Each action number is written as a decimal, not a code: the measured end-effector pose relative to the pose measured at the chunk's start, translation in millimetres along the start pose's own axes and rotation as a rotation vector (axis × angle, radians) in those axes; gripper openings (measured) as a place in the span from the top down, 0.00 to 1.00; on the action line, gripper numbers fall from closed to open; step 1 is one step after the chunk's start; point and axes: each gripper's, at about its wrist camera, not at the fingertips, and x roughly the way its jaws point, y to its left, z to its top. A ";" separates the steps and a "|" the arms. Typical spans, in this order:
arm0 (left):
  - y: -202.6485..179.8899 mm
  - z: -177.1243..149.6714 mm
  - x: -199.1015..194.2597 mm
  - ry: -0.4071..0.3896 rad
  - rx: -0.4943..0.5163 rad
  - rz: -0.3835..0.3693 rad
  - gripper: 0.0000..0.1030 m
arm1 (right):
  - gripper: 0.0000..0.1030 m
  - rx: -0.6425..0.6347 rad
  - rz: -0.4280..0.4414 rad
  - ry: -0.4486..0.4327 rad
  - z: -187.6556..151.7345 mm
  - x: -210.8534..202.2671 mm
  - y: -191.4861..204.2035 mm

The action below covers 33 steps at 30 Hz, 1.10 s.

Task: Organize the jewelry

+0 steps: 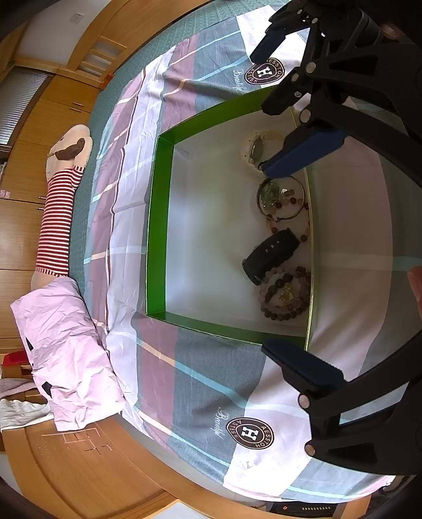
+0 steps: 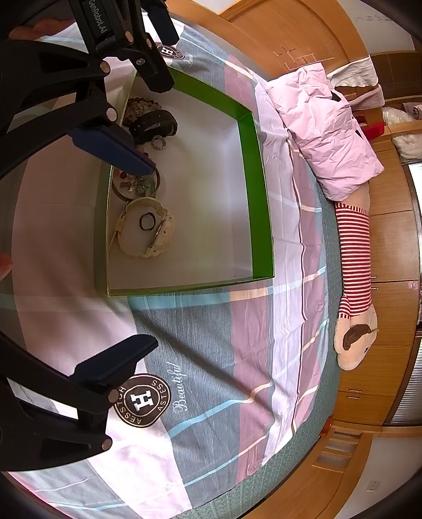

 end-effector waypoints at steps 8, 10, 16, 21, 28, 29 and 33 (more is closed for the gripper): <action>1.3 -2.0 0.6 0.004 0.001 0.001 0.02 | 0.05 0.000 -0.001 0.000 -0.4 -0.2 0.1; 0.9 -2.0 0.8 0.004 0.004 0.000 0.02 | 0.05 0.000 -0.001 0.000 -0.5 -0.2 0.0; 0.0 -1.7 1.1 0.005 0.007 0.003 0.02 | 0.05 -0.002 -0.004 0.001 -0.9 -0.3 -0.2; 1.9 -2.3 2.0 0.014 0.005 -0.003 0.02 | 0.05 -0.005 -0.007 0.002 -2.6 0.7 -3.5; 0.9 -2.1 3.2 0.015 0.014 -0.003 0.02 | 0.05 -0.006 -0.011 0.003 -2.6 1.2 -3.5; 0.7 -2.0 3.3 0.014 0.015 -0.002 0.02 | 0.05 -0.006 -0.011 0.003 -2.7 1.4 -4.5; 1.2 -2.9 3.1 0.015 0.009 -0.002 0.02 | 0.05 -0.007 -0.012 0.003 -2.3 1.4 -4.9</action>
